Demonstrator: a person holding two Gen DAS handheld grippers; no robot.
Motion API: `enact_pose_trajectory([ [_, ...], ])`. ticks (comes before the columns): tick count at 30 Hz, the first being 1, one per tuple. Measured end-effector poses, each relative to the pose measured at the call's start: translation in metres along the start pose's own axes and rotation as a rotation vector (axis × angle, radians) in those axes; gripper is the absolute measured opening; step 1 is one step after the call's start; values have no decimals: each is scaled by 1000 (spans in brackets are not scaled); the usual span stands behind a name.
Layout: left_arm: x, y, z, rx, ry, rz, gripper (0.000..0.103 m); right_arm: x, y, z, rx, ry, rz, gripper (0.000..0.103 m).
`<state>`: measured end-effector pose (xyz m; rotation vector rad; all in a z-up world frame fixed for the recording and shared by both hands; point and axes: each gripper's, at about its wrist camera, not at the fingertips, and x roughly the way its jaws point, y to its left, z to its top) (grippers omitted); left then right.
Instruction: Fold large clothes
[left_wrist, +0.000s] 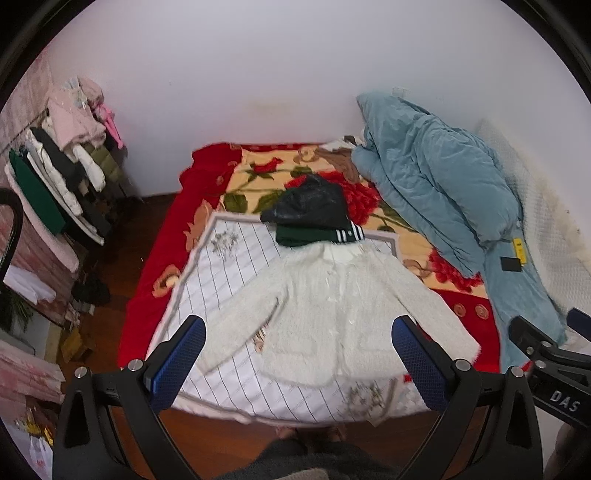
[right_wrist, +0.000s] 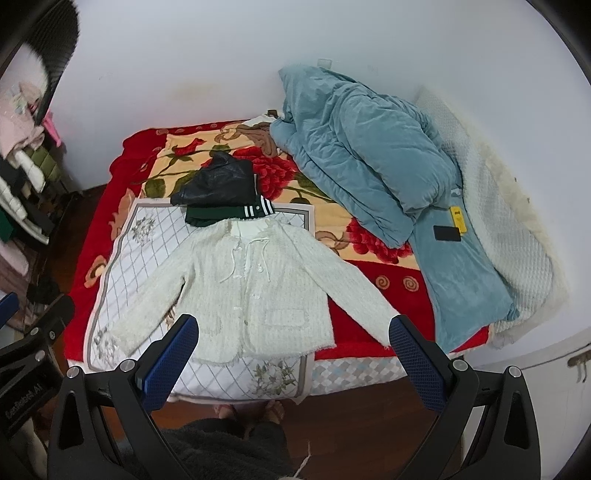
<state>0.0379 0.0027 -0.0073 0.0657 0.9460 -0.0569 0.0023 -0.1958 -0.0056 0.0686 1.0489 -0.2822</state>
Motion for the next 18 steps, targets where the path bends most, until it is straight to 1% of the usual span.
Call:
enact_pose_trajectory([
  [2,15,0,7,19,-30,26,103,16,-1,0,34,-14,20,103],
  [3,30,-2,12,31,-58,43,103,32,-8,0,75,-28,35,103],
  [4,38,-3,13,35,-68,52,103,45,-15,-1,106,-29,30,103],
  [6,69,-5,19,36,-71,51,103,81,-37,-5,191,0,1,103],
  [7,90,-10,22,32,-63,52,103,107,-54,-10,253,27,-17,102],
  [8,108,-14,23,27,-51,60,103,128,-69,-15,306,48,-28,92],
  [9,121,-15,24,24,-43,65,103,153,-87,-21,364,74,-40,85],
  [10,145,-24,24,24,-26,77,103,179,-104,-29,417,102,-53,71],
  [11,156,-27,23,23,-17,86,103,206,-122,-38,469,138,-66,61],
  [12,184,-39,21,24,2,106,103,234,-141,-49,528,180,-65,58],
  [13,198,-44,19,24,15,119,103,265,-161,-63,600,216,-45,55],
  [14,225,-56,15,19,44,136,103,288,-177,-74,648,236,-39,55],
  [15,241,-63,12,16,61,146,103,323,-199,-90,713,277,-32,55],
  [16,258,-70,10,13,79,162,103,349,-212,-104,758,297,-21,55],
  [17,279,-79,6,12,106,184,103,374,-226,-117,802,314,-12,55],
  [18,304,-89,-2,10,144,196,103,410,-245,-135,870,340,5,55],
])
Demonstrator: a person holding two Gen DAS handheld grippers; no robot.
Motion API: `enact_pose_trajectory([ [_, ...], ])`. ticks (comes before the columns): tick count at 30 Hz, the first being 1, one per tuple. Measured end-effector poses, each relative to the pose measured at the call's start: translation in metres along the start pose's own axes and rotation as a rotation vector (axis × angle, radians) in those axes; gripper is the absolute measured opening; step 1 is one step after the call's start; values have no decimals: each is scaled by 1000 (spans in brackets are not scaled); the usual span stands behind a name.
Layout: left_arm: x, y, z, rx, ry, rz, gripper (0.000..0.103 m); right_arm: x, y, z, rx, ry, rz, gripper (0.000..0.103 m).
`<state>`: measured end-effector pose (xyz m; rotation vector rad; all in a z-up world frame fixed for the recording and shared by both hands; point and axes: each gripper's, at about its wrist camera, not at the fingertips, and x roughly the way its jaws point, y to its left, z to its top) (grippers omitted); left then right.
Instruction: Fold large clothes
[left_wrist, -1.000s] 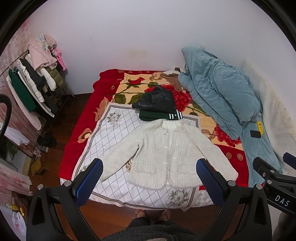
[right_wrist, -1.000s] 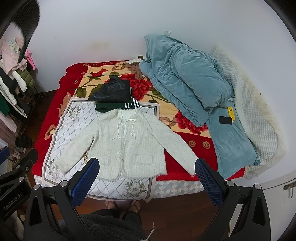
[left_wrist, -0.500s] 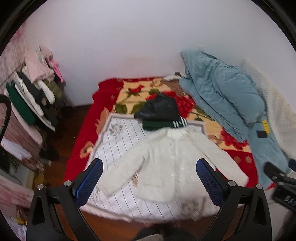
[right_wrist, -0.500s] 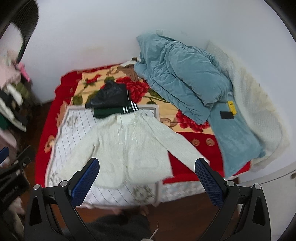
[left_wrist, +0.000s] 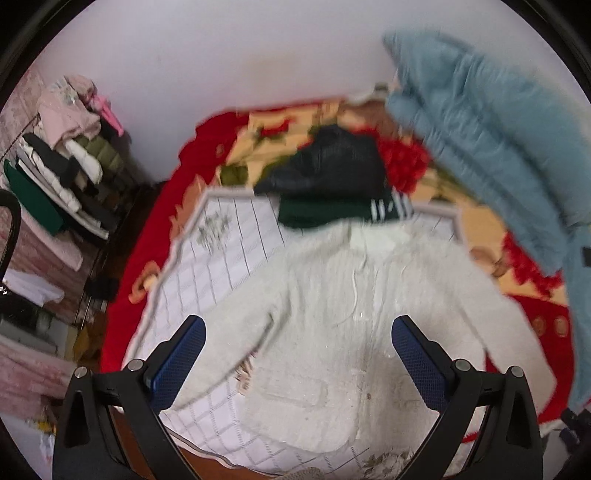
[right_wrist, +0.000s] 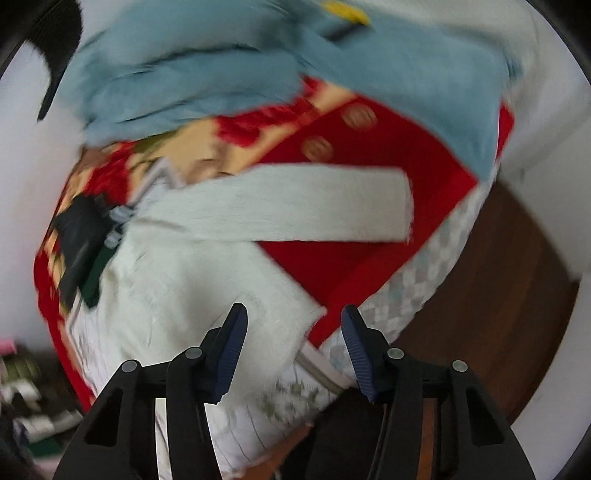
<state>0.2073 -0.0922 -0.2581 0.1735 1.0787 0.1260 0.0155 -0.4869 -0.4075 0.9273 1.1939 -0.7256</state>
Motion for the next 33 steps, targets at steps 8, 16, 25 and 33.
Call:
enact_pose_trajectory([
  [8,147,-101,-38,-25,215,32,103,208,-93,55,388,100,160,70],
  [16,234,-195,-59,28,340,-54,103,261,-121,73,603,-167,241,31],
  [25,232,-228,-56,124,277,-100,103,301,-99,101,574,-235,328,29],
  [33,212,-186,-14,42,235,-52,103,202,-30,124,357,-391,337,11],
])
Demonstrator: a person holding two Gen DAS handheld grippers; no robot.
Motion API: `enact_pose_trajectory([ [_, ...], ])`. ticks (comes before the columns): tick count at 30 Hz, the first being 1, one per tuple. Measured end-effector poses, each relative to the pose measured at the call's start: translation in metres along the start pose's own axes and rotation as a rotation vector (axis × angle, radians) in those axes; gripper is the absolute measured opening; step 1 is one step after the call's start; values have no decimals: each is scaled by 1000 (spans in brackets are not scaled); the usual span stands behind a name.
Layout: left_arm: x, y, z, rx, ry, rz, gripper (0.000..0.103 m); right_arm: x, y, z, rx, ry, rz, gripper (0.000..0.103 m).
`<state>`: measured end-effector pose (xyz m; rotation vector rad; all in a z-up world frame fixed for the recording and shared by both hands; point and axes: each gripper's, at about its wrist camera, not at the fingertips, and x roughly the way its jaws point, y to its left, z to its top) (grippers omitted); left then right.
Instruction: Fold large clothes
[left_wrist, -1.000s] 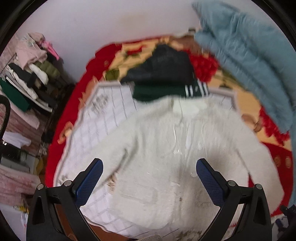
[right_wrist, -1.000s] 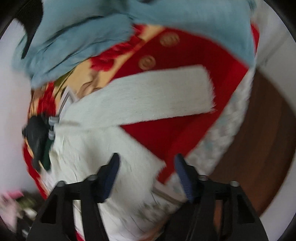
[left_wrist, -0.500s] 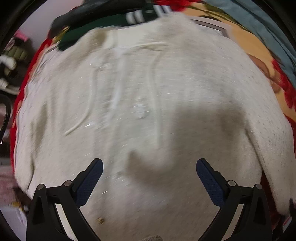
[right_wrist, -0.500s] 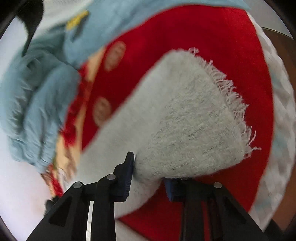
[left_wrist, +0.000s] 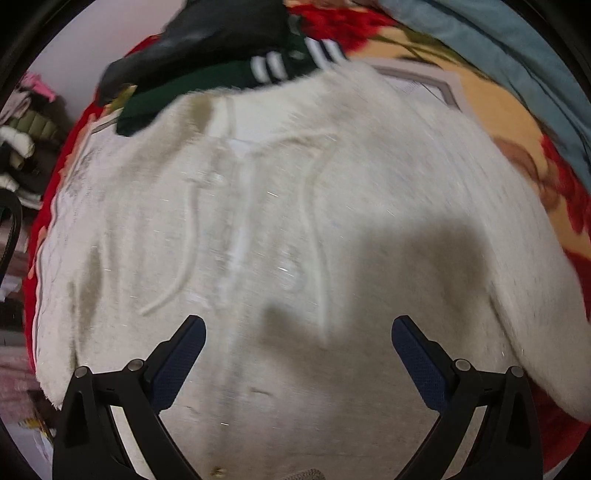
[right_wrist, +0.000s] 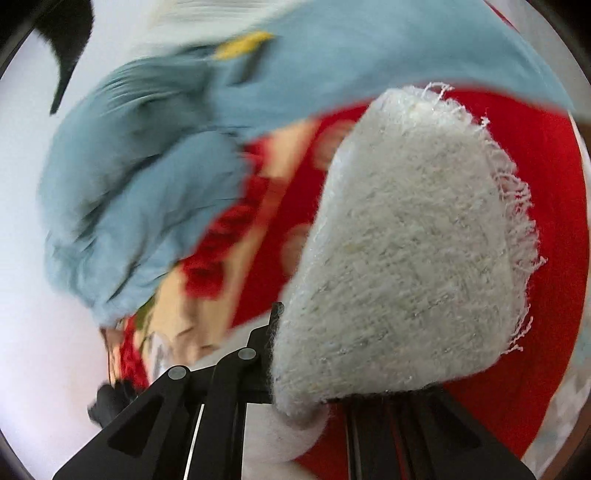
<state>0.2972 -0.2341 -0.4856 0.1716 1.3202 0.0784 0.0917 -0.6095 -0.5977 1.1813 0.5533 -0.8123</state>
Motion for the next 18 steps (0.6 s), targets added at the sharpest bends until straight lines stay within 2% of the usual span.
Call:
enact_pose_trajectory([
  [5,3,52,6,-93,-13,28,103,-16,122,-32,-306,43,79,11],
  [9,15,117,6,-212,-3,70,103,-6,217,-105,-585,128,123,11],
  [13,23,187,-13,-328,4,131,103,20,286,-214,-851,237,159,11],
  [18,46,263,-38,-440,49,196,103,58,329,-382,-1192,343,194,10],
])
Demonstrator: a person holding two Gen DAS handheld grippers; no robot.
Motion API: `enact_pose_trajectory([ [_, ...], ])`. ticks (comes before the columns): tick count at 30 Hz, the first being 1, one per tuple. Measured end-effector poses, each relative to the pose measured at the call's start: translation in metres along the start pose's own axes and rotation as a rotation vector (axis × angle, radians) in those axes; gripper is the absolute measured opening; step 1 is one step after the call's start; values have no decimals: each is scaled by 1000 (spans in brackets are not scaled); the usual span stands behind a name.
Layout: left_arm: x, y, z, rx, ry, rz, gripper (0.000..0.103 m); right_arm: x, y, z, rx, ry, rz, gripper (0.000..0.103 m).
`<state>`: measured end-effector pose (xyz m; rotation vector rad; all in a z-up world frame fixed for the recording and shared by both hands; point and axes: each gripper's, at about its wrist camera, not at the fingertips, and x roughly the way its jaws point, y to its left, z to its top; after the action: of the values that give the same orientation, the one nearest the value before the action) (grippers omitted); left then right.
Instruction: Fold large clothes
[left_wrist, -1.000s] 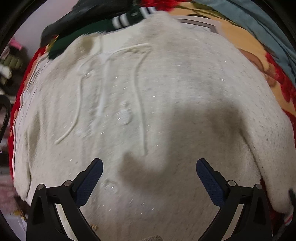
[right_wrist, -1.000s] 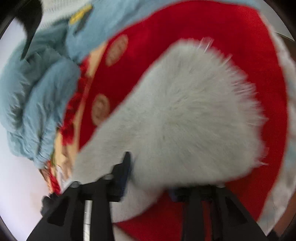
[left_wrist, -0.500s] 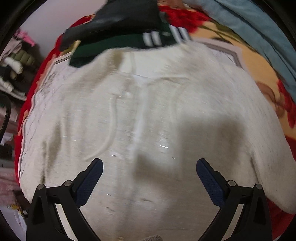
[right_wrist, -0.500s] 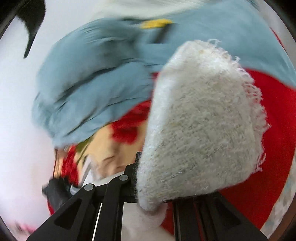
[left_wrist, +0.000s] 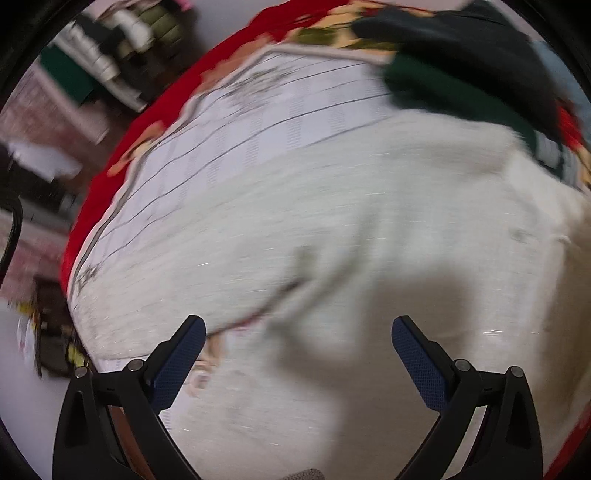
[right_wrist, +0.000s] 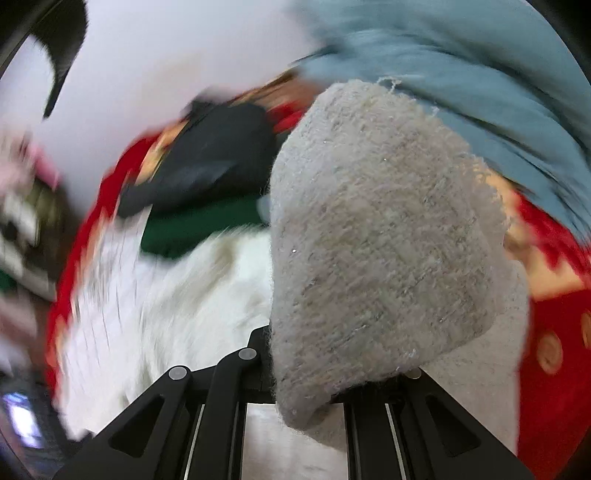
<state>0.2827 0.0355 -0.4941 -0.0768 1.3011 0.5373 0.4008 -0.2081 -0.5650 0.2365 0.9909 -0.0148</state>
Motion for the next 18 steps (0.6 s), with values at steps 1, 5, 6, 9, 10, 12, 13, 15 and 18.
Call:
enact_pose_trajectory([
  [1,6,12,-1,-12,4,13,103,13,26,-8,-59,21,-5,10],
  [5,21,51,-3,-32,22,52,103,82,96,-44,-234,183,-34,12],
  [6,21,57,-4,-39,27,53,103,99,106,-52,-259,252,-29,17],
  [9,15,66,-2,-56,30,35,103,114,103,-72,-211,386,91,56],
  [10,10,66,-2,-60,23,25,103,105,99,-71,-179,389,125,71],
  [12,0,61,7,-60,-3,-19,103,79,87,-68,-127,364,170,76],
  [13,-7,57,7,-57,-11,-34,103,59,74,-64,-87,336,189,76],
  [15,-14,39,16,-43,-37,-88,103,28,43,-60,7,300,193,76],
  [18,-9,9,24,10,-49,-107,103,2,-19,-61,149,261,99,76],
])
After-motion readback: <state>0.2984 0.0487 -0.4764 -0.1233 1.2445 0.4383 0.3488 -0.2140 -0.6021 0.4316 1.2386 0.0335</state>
